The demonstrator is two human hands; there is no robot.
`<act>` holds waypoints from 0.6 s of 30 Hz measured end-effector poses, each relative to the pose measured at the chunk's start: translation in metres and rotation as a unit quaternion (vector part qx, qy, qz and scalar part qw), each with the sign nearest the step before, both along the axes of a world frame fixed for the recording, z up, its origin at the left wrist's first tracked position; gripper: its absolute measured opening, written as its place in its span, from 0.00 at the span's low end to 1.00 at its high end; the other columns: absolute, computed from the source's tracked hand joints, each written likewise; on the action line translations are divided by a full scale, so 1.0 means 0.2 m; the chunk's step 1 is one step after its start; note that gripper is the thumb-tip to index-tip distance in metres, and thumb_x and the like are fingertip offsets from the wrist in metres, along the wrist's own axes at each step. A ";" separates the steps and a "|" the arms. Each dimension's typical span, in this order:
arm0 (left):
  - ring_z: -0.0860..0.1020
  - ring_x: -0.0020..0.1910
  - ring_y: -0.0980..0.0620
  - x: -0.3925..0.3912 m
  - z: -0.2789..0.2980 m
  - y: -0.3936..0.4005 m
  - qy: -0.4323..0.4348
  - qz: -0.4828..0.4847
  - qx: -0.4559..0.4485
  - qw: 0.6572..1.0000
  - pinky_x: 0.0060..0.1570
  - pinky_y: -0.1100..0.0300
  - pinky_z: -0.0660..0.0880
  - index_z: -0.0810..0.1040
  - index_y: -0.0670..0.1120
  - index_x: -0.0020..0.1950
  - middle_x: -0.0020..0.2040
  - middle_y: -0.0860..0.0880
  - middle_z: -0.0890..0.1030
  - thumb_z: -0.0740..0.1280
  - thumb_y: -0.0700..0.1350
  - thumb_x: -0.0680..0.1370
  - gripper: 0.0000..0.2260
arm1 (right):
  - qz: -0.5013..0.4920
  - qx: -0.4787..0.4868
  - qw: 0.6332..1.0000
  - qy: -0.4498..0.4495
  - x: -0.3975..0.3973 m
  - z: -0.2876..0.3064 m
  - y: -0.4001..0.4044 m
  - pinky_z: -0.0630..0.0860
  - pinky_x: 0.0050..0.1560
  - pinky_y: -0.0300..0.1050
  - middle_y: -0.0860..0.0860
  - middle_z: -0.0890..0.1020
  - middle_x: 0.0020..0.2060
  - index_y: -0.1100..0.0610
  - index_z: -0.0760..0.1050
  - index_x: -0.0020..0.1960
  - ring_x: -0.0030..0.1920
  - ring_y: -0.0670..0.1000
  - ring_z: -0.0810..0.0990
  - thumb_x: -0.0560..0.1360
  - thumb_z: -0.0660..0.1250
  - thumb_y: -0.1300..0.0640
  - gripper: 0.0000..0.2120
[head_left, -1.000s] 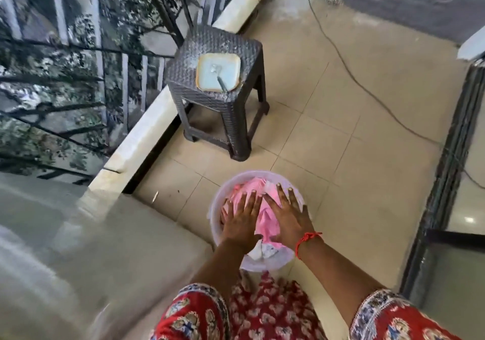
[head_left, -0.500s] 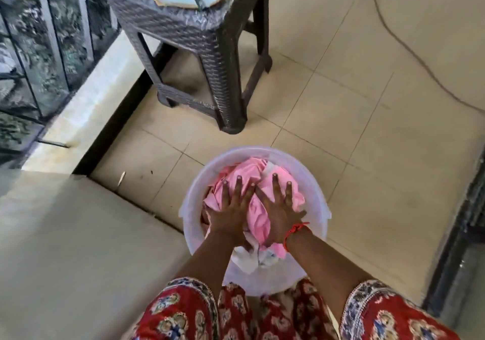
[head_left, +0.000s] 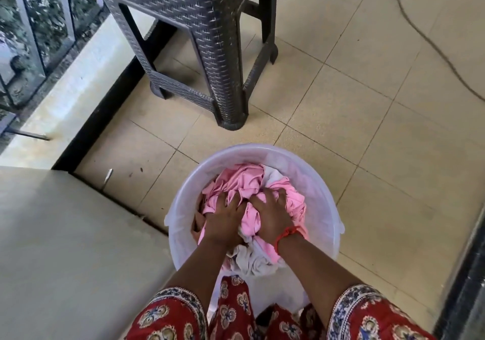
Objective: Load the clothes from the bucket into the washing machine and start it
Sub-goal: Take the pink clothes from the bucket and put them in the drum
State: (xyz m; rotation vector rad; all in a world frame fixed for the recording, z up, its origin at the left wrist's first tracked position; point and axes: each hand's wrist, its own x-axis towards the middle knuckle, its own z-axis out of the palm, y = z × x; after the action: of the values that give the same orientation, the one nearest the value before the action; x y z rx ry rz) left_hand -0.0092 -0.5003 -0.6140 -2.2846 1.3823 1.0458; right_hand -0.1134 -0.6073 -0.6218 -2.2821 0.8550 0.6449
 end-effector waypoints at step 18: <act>0.79 0.36 0.43 -0.04 1.04 0.03 -0.028 -0.020 -0.128 0.991 0.14 0.58 0.69 0.81 0.50 0.46 0.40 0.52 0.78 0.80 0.46 0.56 0.21 | -0.034 0.020 0.997 -0.060 -0.08 1.15 0.01 0.69 0.60 0.52 0.55 0.73 0.63 0.48 0.73 0.66 0.61 0.63 0.73 0.66 0.67 0.63 0.29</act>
State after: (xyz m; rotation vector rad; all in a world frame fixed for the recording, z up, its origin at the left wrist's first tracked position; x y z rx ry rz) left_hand -0.0171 -0.4935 -0.4054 -2.4300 1.6145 0.8264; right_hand -0.1292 -0.6050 -0.3909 -2.2208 0.8500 0.4858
